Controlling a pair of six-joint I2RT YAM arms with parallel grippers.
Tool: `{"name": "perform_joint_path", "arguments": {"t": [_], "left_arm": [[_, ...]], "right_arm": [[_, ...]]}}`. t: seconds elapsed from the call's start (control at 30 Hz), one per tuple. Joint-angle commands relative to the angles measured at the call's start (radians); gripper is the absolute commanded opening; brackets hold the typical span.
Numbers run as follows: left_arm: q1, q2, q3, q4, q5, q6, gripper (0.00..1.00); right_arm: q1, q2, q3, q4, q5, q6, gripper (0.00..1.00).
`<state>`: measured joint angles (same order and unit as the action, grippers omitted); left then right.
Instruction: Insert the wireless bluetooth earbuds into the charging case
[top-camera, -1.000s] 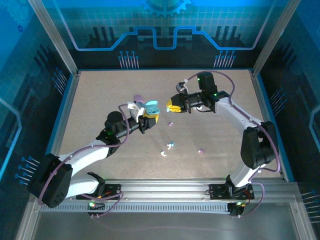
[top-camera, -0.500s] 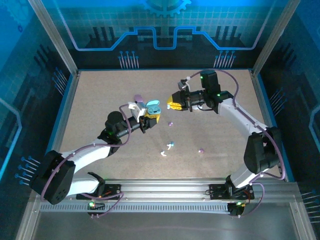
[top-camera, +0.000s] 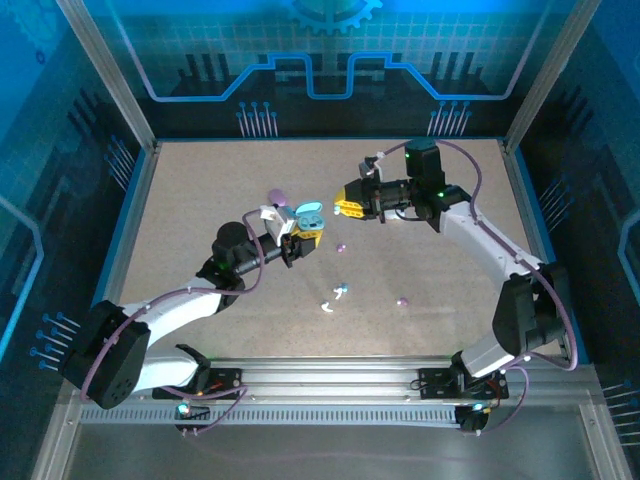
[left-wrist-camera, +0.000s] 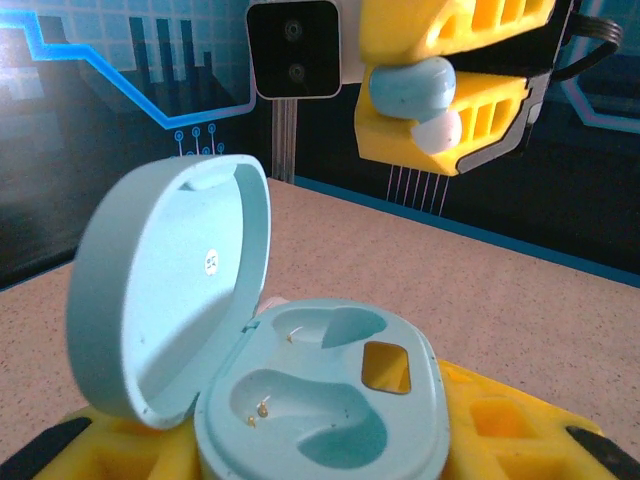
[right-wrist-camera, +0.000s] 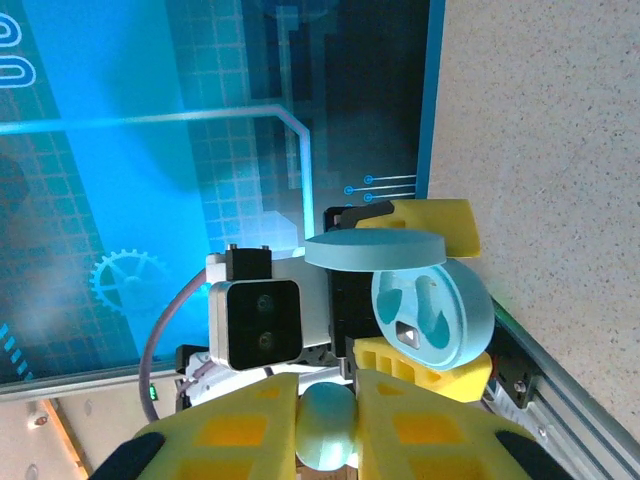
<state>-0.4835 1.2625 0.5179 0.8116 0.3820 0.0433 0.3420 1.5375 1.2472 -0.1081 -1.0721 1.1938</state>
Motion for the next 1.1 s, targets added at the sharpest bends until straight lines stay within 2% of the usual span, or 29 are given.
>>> {"name": "perform_joint_path", "arguments": {"t": [0.0,0.3,0.5,0.77,1.07], "left_arm": [[-0.012,-0.011,0.037,0.008,0.01,0.035,0.28],[-0.036,-0.008,0.047,0.016,-0.024,0.048,0.28],[-0.044,-0.019,0.039,0.044,-0.007,0.04,0.28],[-0.045,-0.033,0.046,0.023,-0.009,0.039,0.28],[-0.077,-0.005,0.065,0.027,-0.083,0.048,0.28]], "right_arm": [[0.015,-0.041,-0.013,0.036,0.015,0.036,0.21],[0.037,-0.058,-0.013,0.044,0.042,0.044,0.21],[0.052,-0.065,0.061,-0.21,0.124,-0.199,0.21],[0.073,-0.088,0.083,-0.25,0.145,-0.255,0.2],[0.114,-0.082,0.112,-0.268,0.188,-0.272,0.2]]}}
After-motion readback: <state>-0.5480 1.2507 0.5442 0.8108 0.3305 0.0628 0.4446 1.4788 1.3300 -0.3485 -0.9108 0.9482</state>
